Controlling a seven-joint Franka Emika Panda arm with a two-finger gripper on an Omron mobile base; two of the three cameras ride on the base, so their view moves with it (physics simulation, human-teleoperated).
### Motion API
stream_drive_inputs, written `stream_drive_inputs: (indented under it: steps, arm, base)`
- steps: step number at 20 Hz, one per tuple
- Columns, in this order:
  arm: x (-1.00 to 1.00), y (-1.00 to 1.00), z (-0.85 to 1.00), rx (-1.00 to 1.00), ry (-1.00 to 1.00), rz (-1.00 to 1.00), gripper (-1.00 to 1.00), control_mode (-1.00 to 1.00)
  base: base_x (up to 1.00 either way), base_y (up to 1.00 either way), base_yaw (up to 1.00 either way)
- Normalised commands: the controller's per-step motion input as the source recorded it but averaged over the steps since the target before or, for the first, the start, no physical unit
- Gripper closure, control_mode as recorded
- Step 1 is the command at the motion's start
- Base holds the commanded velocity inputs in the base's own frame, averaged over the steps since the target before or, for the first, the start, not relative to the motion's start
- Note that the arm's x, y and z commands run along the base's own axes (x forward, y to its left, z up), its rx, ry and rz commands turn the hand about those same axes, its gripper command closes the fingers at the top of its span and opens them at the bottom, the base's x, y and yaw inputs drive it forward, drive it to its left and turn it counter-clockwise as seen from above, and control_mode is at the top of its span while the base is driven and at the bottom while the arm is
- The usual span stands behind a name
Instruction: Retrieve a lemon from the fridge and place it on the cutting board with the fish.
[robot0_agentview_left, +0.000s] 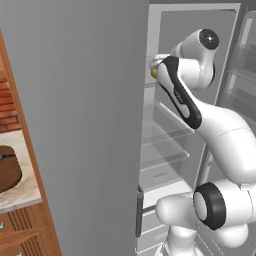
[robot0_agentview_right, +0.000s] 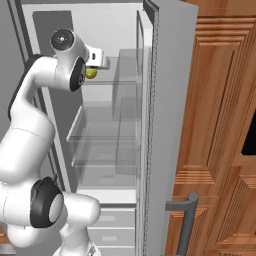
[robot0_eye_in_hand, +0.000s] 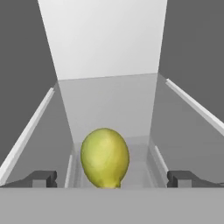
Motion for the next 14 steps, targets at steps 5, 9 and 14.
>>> stream_drive_inputs:
  steps: [5, 9, 14]
  arm:
    - [0.25, 0.0, -0.24, 0.0, 0.04, 0.0, -1.0, -1.0]
    - [0.1, 0.08, -0.18, 0.0, 0.02, 0.0, -1.0, -1.0]
    - [0.13, 0.19, -0.04, 0.0, 0.0, 0.0, -1.0, -1.0]
  base:
    - [0.0, 0.0, 0.0]
    - [0.0, 0.0, 0.0]
    - [0.0, 0.0, 0.0]
